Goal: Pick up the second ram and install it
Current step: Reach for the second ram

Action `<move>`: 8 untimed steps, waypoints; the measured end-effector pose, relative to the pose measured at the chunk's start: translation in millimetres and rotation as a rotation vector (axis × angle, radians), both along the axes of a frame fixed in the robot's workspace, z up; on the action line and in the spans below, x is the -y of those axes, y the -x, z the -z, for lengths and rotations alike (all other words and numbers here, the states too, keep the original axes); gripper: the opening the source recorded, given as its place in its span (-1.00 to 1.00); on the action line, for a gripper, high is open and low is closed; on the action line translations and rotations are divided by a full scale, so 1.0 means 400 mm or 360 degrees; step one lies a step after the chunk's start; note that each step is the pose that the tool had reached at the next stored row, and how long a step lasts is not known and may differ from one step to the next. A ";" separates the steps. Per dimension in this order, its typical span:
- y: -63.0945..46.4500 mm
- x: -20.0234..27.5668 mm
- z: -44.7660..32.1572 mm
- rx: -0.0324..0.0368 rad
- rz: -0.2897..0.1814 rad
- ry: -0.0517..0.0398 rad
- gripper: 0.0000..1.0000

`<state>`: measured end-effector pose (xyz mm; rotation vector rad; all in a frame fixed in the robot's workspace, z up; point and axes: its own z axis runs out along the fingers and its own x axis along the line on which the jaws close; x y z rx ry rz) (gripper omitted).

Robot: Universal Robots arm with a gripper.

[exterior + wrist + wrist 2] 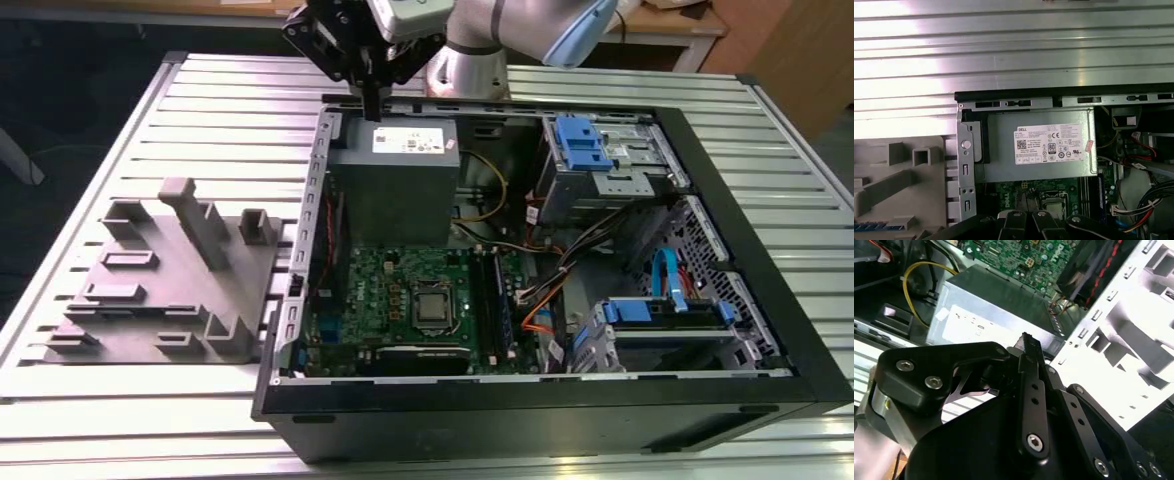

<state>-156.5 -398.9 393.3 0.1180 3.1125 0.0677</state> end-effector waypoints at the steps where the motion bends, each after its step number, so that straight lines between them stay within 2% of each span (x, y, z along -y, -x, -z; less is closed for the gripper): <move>1: 0.006 0.000 0.000 0.0000 0.0000 0.0000 -0.86; 8: 0.049 0.000 0.000 0.0000 0.0000 0.0000 -0.86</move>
